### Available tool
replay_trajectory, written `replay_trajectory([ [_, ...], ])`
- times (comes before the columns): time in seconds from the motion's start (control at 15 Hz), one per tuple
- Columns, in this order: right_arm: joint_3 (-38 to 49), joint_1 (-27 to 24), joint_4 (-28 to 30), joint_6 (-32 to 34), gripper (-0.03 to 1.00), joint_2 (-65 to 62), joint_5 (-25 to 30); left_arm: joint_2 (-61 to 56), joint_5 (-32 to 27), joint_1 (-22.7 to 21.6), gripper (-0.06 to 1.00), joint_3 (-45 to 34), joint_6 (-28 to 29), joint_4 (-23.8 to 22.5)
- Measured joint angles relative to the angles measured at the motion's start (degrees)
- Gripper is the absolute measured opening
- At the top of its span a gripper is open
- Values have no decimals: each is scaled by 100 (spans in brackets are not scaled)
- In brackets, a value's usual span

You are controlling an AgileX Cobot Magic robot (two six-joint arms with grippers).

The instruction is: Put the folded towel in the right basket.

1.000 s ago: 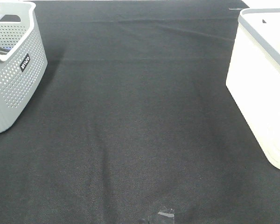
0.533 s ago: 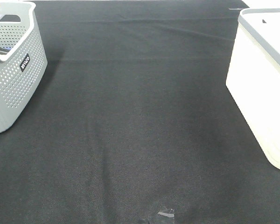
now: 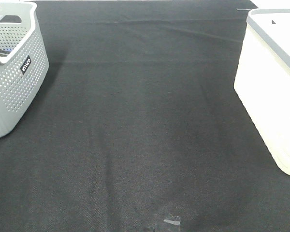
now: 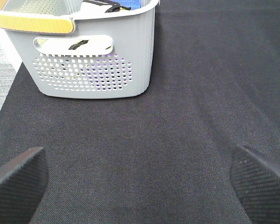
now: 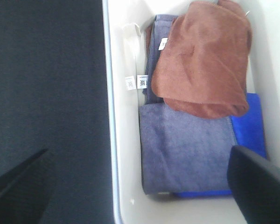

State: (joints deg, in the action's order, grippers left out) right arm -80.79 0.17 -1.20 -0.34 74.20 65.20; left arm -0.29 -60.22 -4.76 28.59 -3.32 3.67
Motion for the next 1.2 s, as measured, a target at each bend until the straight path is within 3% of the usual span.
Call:
replay_trajectory([
  [0.2,1077,6,0,0,95,-1690,-464,0,0,0,99,0,0,0],
  [0.27,1077,6,0,0,95,-1690,-464,0,0,0,99,0,0,0],
  [0.67,2956,6,-86,0,95,-4710,-527,0,0,0,99,0,0,0],
  [1.2,4939,6,-126,-367,95,-7408,109,0,0,0,99,0,0,0],
])
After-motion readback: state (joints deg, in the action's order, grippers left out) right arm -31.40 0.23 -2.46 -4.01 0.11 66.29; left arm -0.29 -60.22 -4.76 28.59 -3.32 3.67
